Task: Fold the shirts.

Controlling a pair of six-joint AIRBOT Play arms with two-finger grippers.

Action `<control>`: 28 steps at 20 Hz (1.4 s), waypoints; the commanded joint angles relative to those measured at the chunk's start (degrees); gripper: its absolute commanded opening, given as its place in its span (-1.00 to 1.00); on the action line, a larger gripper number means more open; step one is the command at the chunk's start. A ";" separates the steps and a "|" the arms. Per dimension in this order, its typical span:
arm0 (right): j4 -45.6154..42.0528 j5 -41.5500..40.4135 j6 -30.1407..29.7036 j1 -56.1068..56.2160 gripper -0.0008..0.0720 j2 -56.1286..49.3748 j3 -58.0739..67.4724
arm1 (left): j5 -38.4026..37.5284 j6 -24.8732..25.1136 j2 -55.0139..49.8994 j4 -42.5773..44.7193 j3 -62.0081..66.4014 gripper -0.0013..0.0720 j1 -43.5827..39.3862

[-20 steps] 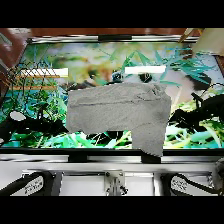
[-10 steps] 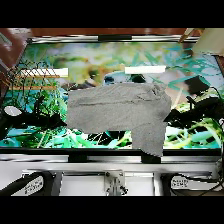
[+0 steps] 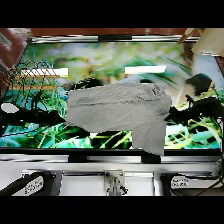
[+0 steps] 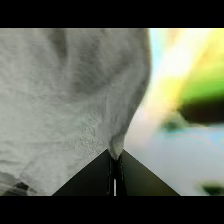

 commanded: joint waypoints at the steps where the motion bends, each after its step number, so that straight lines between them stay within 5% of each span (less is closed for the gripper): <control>1: 3.89 -4.31 -5.57 0.04 -0.82 7.61 4.55 | 0.15 1.25 2.86 0.66 7.67 -0.89 0.02; 5: 4.07 -0.94 -7.65 0.04 -0.82 28.35 21.62 | 4.44 5.03 13.29 4.09 32.24 -0.89 0.28; 10: 0.37 25.33 -8.13 0.00 -0.82 53.62 37.42 | 12.46 2.34 25.42 4.11 60.57 -0.89 3.30; 12: -2.78 28.72 -6.58 0.00 -0.81 60.65 39.23 | 12.83 0.94 29.97 5.46 64.85 -0.89 4.15; 17: -12.33 17.90 -0.68 0.00 -0.82 67.91 39.34 | 10.10 -3.04 37.53 16.17 65.55 -0.89 4.31; 21: -14.71 11.13 -0.66 0.00 -0.81 66.55 39.32 | -3.32 -4.00 37.64 19.76 63.56 -0.89 4.31; 28: -14.62 -19.74 5.03 0.00 -0.82 52.02 33.83 | -8.90 -2.89 36.02 19.76 37.55 -0.89 4.31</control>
